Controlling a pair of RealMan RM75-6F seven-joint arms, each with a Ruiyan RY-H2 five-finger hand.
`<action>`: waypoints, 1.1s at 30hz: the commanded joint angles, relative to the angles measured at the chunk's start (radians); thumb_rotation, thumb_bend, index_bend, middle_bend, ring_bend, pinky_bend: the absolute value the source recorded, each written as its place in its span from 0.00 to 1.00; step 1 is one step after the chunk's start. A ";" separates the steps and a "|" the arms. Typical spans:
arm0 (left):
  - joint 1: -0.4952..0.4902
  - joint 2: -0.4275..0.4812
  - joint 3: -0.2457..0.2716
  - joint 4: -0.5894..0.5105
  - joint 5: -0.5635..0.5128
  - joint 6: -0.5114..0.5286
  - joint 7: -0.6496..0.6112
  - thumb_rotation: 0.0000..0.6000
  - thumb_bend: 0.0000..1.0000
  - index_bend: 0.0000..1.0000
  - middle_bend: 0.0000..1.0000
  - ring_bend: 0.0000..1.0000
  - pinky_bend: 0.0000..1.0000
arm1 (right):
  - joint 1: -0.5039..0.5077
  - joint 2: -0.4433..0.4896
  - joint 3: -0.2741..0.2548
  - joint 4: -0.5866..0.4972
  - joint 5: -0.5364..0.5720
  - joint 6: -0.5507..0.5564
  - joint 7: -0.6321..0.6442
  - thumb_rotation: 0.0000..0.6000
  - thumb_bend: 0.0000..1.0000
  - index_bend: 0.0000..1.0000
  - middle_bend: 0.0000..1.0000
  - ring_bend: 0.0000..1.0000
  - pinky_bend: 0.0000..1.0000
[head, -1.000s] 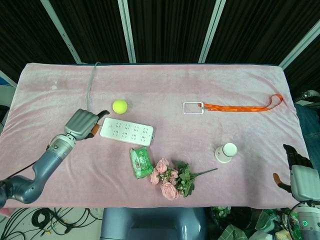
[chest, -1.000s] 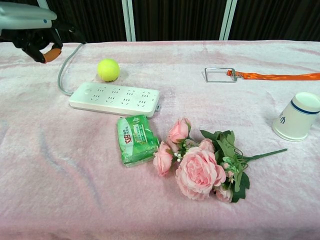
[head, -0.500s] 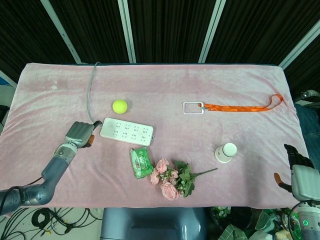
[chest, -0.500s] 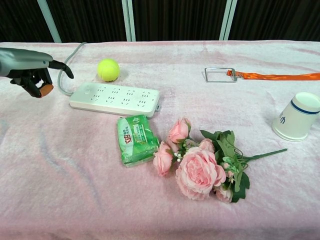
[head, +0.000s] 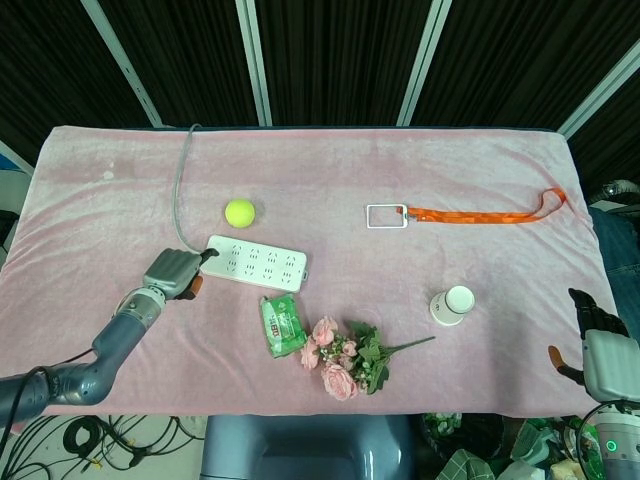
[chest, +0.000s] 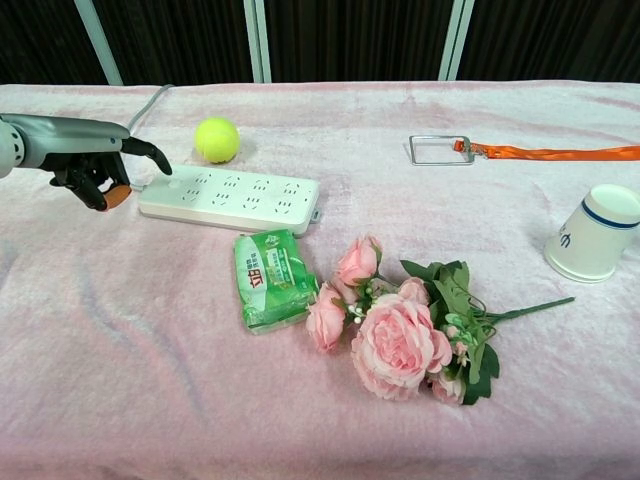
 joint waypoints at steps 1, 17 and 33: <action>-0.006 -0.005 0.002 0.007 -0.004 -0.006 -0.002 1.00 0.63 0.15 0.75 0.82 0.83 | 0.000 0.000 0.000 0.000 0.000 0.000 -0.001 1.00 0.23 0.03 0.09 0.19 0.20; -0.027 -0.035 0.022 0.047 -0.025 -0.012 -0.005 1.00 0.63 0.15 0.75 0.82 0.83 | 0.000 0.002 0.001 -0.002 0.004 -0.001 0.001 1.00 0.23 0.03 0.09 0.19 0.20; -0.036 -0.061 0.055 0.099 -0.046 -0.050 -0.015 1.00 0.63 0.19 0.76 0.83 0.83 | 0.001 0.002 0.001 -0.001 0.006 -0.003 0.001 1.00 0.23 0.03 0.09 0.19 0.20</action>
